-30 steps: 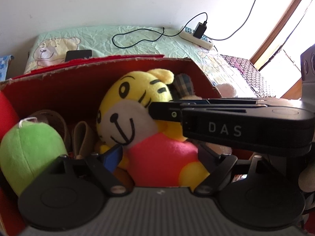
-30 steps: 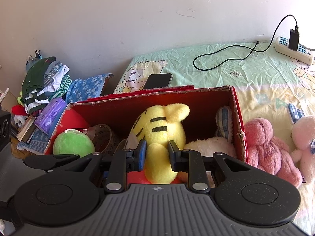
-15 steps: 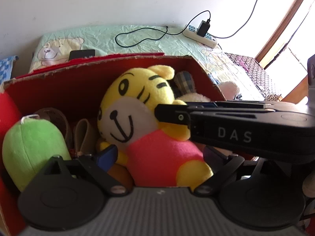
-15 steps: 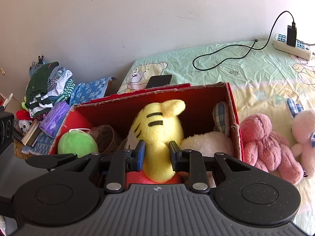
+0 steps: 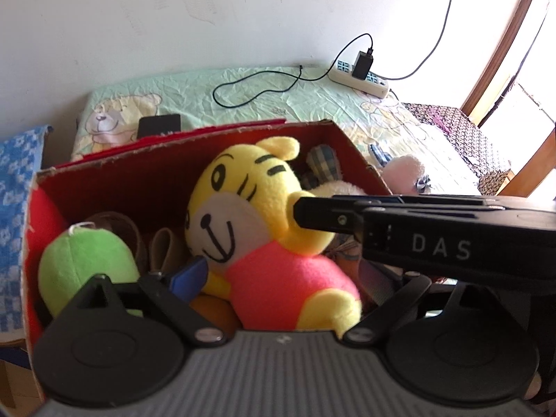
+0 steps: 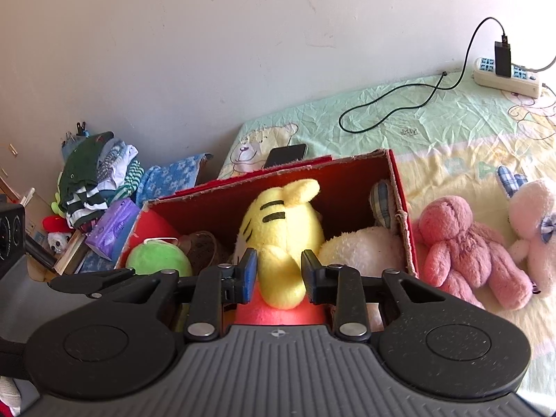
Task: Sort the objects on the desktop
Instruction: 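Open both grippers and press the tiger plush down into the box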
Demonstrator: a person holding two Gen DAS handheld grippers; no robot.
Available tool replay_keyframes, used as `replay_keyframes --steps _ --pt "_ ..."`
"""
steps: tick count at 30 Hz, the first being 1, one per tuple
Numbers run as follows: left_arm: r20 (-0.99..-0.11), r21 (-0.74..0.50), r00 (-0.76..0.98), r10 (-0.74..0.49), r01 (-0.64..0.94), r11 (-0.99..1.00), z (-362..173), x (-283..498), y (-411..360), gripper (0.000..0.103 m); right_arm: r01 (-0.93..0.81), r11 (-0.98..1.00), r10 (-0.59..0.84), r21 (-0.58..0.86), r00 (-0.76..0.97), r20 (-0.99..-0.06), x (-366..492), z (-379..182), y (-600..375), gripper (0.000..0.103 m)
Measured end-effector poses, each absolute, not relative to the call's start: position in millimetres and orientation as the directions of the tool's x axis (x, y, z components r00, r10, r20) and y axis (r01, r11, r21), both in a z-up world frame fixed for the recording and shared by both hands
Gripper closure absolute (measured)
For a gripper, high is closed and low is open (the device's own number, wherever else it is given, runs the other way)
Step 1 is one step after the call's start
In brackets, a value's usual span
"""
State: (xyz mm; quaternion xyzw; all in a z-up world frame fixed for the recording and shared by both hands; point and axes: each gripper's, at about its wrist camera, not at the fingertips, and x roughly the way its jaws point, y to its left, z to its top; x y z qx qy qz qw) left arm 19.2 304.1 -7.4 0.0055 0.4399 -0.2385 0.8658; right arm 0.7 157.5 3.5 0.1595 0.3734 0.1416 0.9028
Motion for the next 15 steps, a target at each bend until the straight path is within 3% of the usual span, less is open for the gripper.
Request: replay_keyframes --steps 15 --pt "-0.781 -0.178 0.523 -0.341 0.337 0.924 -6 5 314 0.008 -0.110 0.914 0.354 0.390 0.683 -0.639 -18 3 160 0.072"
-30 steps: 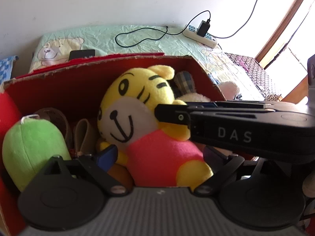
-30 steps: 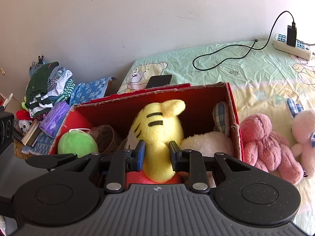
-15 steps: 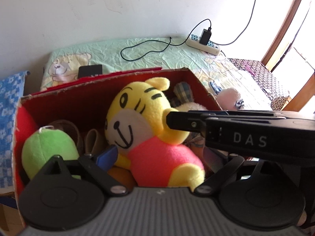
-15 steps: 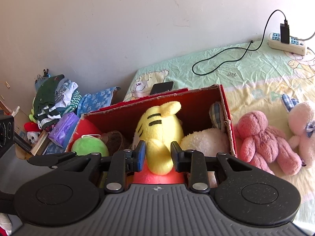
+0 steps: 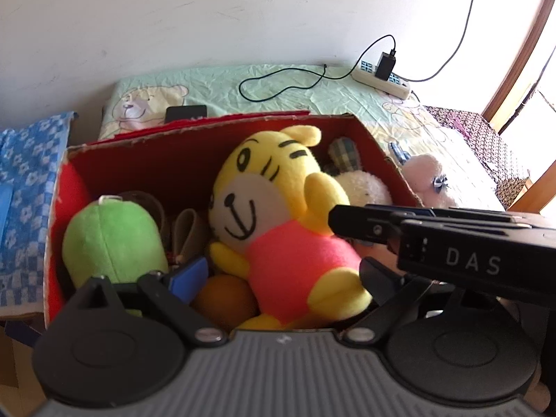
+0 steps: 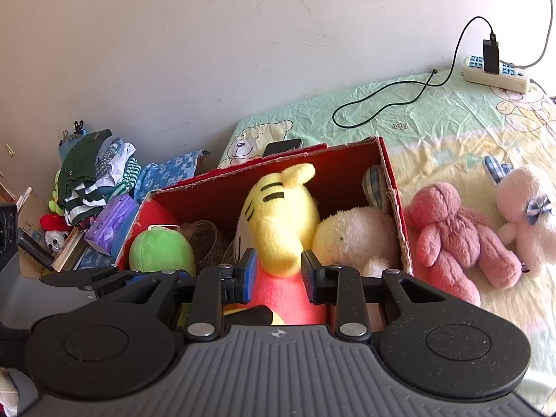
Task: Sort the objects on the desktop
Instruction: 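Open both grippers and press the tiger plush down into the box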
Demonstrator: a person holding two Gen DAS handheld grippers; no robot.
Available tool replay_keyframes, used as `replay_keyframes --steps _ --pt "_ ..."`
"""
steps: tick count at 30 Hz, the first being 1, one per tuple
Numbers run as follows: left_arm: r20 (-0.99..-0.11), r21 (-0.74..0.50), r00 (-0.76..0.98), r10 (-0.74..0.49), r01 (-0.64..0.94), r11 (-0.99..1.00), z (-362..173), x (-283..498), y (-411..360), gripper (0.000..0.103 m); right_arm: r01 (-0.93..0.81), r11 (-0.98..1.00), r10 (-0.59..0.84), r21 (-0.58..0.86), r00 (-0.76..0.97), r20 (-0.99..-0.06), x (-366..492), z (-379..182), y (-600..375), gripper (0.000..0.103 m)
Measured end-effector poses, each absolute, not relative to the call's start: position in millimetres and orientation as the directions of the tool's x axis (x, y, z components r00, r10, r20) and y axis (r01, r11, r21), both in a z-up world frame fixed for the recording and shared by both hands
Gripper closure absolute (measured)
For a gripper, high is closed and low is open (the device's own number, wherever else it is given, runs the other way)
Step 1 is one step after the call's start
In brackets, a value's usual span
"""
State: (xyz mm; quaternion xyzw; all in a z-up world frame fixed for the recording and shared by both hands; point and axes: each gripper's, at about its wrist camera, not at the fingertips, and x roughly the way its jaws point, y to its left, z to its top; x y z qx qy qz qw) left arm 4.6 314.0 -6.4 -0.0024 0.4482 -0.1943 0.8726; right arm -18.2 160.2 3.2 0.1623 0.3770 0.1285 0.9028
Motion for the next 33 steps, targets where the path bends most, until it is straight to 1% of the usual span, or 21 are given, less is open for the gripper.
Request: replay_keyframes --steps 6,14,21,29,33 --pt "-0.783 -0.158 0.532 -0.322 0.331 0.930 -5 0 312 0.008 -0.085 0.930 0.313 0.357 0.692 -0.650 -24 1 162 0.072" --pt "-0.779 -0.155 0.541 -0.318 0.324 0.933 -4 -3 313 0.008 -0.068 0.943 0.273 0.324 0.716 -0.642 -30 2 161 0.072" --pt "-0.771 -0.134 0.563 -0.296 0.311 0.941 3 -10 319 0.008 -0.049 0.944 0.263 0.327 0.712 -0.651 -31 1 160 0.072" --pt "-0.765 -0.142 0.572 -0.297 0.301 0.943 10 -17 330 0.008 -0.034 0.940 0.261 0.339 0.710 -0.654 -35 2 159 0.072" --pt "-0.747 -0.182 0.577 -0.332 0.303 0.936 16 -21 338 0.007 -0.035 0.943 0.253 0.330 0.720 -0.646 -38 3 159 0.072"
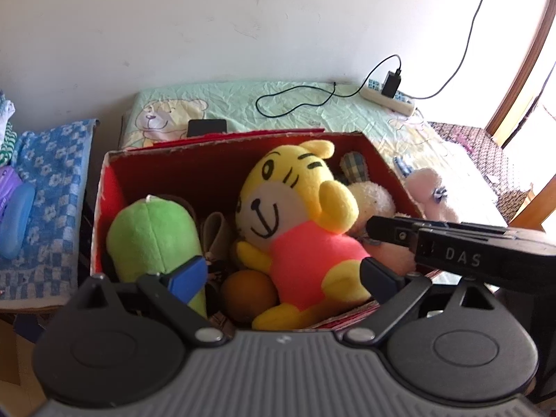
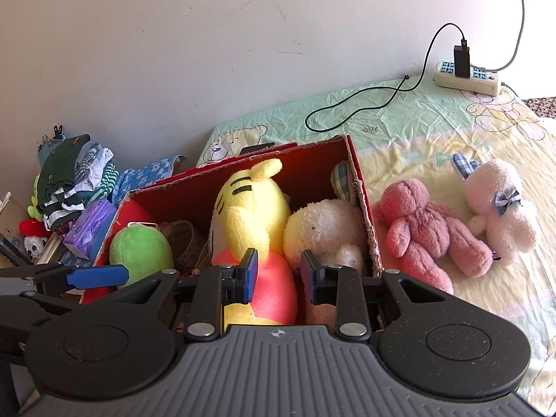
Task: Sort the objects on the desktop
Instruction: 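Open both grippers and press the tiger plush down into the box, then withdraw both grippers from the box and move toward the white bunny plush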
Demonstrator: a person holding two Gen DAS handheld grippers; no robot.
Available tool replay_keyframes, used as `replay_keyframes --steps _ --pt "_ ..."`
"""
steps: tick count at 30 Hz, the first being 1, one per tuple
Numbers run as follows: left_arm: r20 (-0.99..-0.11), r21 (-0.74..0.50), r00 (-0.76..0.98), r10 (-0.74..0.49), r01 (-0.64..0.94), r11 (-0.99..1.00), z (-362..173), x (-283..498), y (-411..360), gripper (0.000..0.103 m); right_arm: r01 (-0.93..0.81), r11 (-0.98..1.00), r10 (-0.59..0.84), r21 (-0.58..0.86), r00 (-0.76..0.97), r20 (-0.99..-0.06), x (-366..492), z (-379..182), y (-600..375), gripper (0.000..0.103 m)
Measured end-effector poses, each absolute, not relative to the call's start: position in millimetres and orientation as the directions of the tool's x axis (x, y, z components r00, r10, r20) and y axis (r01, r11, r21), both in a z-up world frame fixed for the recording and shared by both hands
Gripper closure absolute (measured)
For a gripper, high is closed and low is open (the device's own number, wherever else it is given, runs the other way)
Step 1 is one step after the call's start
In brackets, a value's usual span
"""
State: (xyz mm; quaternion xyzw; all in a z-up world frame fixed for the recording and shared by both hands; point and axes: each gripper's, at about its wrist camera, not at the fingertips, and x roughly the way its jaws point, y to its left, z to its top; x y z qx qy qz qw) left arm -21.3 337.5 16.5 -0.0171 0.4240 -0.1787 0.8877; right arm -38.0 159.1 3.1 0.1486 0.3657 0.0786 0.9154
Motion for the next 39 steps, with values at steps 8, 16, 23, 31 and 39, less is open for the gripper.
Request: replay_keyframes --steps 8,16,23,31,39 --pt "-0.775 -0.148 0.578 -0.256 0.228 0.962 8 -16 342 0.004 -0.057 0.943 0.261 0.328 0.738 -0.622 -43 6 162 0.071" --pt "-0.791 -0.113 0.577 -0.203 0.188 0.976 -2 -13 342 0.004 -0.044 0.949 0.244 0.311 0.728 -0.641 -45 2 162 0.070" --pt "-0.800 -0.055 0.583 -0.142 0.165 0.985 -5 -10 334 0.004 -0.041 0.947 0.250 0.319 0.716 -0.651 -43 0 157 0.068" --pt "-0.799 0.004 0.599 -0.051 0.091 0.996 -4 -11 323 0.004 -0.082 0.943 0.289 0.322 0.682 -0.672 -32 -1 149 0.068" --pt "-0.806 0.023 0.592 0.022 -0.006 1.000 -2 -12 306 0.004 -0.161 0.948 0.312 0.275 0.650 -0.693 -24 7 143 0.067"
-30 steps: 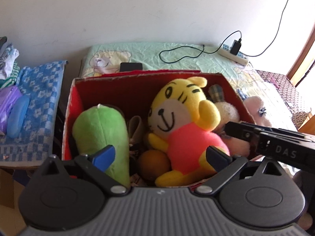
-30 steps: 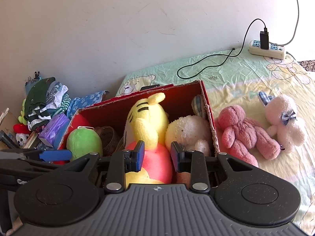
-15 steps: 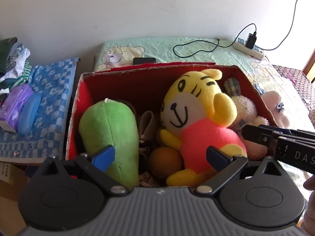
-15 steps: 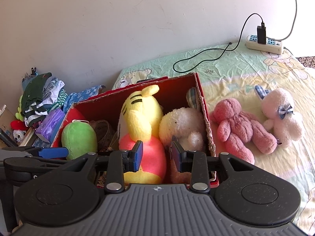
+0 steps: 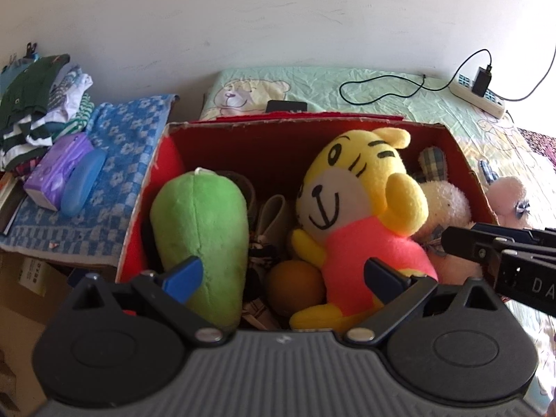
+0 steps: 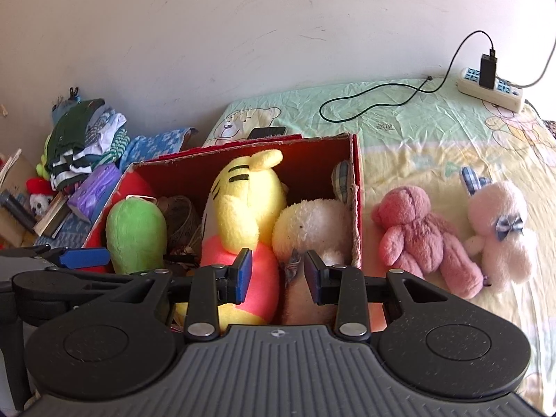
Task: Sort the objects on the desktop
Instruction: 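Withdraw both grippers from the box and move toward the white bunny plush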
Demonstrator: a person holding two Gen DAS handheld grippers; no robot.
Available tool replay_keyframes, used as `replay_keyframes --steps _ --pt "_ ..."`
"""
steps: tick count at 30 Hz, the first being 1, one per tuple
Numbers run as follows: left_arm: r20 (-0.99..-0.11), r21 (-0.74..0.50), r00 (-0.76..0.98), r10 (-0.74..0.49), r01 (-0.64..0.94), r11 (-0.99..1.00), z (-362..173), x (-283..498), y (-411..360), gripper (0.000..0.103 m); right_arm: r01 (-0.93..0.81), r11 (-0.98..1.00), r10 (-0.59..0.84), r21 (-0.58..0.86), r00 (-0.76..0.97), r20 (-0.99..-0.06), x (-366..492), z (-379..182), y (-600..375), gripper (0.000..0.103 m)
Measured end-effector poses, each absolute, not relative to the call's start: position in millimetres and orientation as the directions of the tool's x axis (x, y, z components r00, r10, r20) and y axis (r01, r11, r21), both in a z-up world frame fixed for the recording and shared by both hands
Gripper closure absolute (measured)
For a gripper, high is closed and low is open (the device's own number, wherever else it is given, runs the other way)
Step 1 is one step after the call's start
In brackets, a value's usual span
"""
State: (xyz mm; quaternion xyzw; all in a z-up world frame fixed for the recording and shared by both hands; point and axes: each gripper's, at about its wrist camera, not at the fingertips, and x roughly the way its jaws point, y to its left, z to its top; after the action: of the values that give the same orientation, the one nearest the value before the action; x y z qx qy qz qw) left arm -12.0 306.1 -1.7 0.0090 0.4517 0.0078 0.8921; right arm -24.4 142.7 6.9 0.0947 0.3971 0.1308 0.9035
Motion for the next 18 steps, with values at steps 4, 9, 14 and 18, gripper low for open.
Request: replay_keyframes --steps 4,9,14,18 --pt "-0.808 0.027 0.586 0.056 -0.059 0.998 1 -14 302 0.004 -0.200 0.939 0.343 0.282 0.638 -0.690 -23 9 136 0.067" --pt "-0.804 0.057 0.585 0.106 -0.102 0.993 8 -19 293 0.004 -0.234 0.915 0.399 0.328 0.636 -0.660 -24 15 122 0.067" --pt "-0.794 0.096 0.589 0.149 -0.120 0.988 14 -22 280 0.004 -0.253 0.895 0.440 0.367 0.637 -0.633 -26 20 108 0.067" --pt "-0.795 0.096 0.587 0.152 -0.126 0.987 17 -21 273 0.004 -0.265 0.886 0.456 0.380 0.643 -0.615 -28 24 98 0.067"
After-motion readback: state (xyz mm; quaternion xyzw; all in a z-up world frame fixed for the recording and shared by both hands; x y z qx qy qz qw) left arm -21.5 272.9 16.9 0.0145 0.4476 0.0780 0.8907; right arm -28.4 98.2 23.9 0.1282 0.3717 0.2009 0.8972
